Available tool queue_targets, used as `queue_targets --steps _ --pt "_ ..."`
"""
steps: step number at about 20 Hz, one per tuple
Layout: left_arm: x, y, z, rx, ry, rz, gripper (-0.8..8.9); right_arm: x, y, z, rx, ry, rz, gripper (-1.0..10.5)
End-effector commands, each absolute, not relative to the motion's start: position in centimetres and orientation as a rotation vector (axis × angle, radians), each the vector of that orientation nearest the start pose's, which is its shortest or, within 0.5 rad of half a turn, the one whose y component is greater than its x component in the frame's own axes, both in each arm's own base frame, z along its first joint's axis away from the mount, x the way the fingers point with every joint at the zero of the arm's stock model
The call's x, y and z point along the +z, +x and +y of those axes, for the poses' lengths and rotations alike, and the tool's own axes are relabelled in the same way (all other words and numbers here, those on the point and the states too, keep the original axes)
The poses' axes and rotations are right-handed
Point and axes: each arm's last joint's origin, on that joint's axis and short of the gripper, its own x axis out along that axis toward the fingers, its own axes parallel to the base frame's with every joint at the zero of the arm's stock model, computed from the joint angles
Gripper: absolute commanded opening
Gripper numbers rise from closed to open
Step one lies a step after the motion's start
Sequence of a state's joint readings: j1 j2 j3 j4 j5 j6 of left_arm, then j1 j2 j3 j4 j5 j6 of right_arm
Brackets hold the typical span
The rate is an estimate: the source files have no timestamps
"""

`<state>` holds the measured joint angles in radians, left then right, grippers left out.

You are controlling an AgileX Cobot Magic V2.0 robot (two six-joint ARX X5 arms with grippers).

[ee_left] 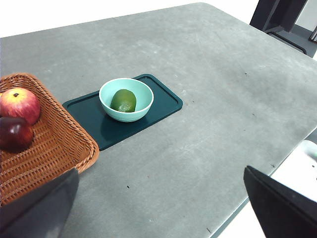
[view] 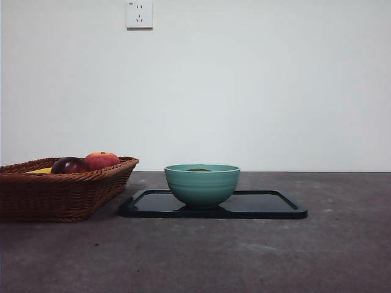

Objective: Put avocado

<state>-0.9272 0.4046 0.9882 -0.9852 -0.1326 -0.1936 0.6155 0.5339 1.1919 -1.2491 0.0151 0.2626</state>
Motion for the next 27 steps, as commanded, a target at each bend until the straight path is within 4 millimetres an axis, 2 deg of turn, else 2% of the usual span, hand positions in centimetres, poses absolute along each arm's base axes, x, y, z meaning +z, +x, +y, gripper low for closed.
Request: queue_targets --steps 1,5,12,13,14,16,17,27 --pt "35.8 2.5 -2.7 -0.753 0.026 0.408 5.22 37.9 1.0 0.7 0.508 0.078 0.634 5.5" --pt "35.9 2.5 -2.7 -0.753 0.026 0.407 5.22 37.4 -0.5 -0.4 0.508 0.082 0.631 5.5" --pt "35.9 2.5 -2.7 -0.753 0.026 0.407 5.21 37.5 -0.5 -0.4 0.512 0.089 0.612 5.4" --pt "35.8 2.5 -2.7 -0.753 0.026 0.407 4.91 37.5 -0.5 -0.4 0.512 0.089 0.612 5.4" --pt "35.8 2.5 -2.7 -0.753 0.026 0.408 3.81 37.5 -0.5 -0.4 0.512 0.089 0.612 4.2" --pt "35.8 2.5 -2.7 -0.753 0.027 0.407 0.60 37.5 -0.5 -0.4 0.512 0.089 0.611 -0.1" --pt "35.9 2.5 -2.8 -0.753 0.026 0.407 0.12 37.5 -0.5 -0.4 0.508 0.088 0.610 0.2" --pt "35.9 2.5 -2.7 -0.753 0.026 0.407 0.15 37.6 -0.4 -0.4 0.503 0.089 0.600 0.2"
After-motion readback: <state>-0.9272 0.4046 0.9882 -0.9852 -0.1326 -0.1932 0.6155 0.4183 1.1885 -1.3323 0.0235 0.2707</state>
